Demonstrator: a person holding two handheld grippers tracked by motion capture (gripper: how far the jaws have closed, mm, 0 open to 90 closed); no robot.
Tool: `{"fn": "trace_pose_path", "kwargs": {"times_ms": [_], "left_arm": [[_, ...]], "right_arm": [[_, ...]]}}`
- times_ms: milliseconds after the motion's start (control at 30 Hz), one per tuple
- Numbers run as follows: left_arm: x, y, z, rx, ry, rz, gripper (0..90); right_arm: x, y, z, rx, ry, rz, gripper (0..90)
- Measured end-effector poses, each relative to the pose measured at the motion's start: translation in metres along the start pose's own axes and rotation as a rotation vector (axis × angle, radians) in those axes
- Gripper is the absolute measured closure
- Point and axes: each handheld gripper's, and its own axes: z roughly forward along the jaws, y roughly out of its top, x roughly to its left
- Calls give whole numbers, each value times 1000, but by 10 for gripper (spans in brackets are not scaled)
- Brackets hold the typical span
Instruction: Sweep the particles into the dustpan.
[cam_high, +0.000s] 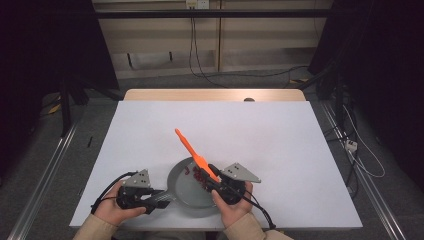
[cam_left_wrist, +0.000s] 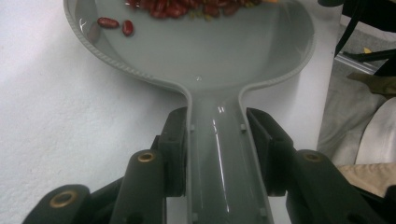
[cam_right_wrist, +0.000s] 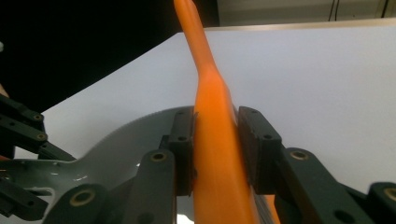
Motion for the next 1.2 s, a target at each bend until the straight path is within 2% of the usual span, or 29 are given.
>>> {"fn": "trace_pose_path", "kwargs": {"times_ms": [67,100,167,200,233,367,467,600,700,800,867,900,1000,1033,1067,1133,1200], "left_arm": [[0,-1,0,8,14,-5,616],[1,-1,0,-1,-2,-6,617],[1,-2,0,-2,1,-9,618],[2,-2,0,5,1,-2,618],[2,-2,0,9,7,-1,618],[2,-3,1,3,3,-7,619],[2,-2,0,7,9,-7,618],[3,-3,0,9,0,-6,619],[3,-3,1,2,0,-8,619],[3,-3,0,8,5,-8,619],[3,-2,0,11,6,-1,619],[3,-2,-1,11,6,-1,619],[3,-2,0,12,4,-1,619],[3,-2,0,11,5,0,619],[3,-2,0,11,4,0,619],[3,-3,0,12,5,0,619],[3,-2,-1,14,6,1,619]], "right_arm": [[2,1,3,-2,26,10,690],[2,2,4,-7,31,10,693],[0,4,4,-26,54,17,697],[-2,6,3,-31,50,16,699],[-4,9,1,-40,62,32,702],[-14,20,-1,-47,52,40,708],[-21,22,0,-39,60,37,710],[-38,28,-4,-55,30,23,710],[-54,33,-9,-67,-17,3,710],[-70,31,-9,-44,-79,-45,710],[-76,27,-8,-23,-100,-67,709],[-78,26,-9,-25,-114,-99,709],[-77,19,-6,32,-119,-178,706],[-76,16,-6,29,-106,-201,706],[-74,16,-7,35,-114,-220,705],[-71,17,-8,57,-108,-231,703],[-71,18,-7,74,-126,-266,695]]}}
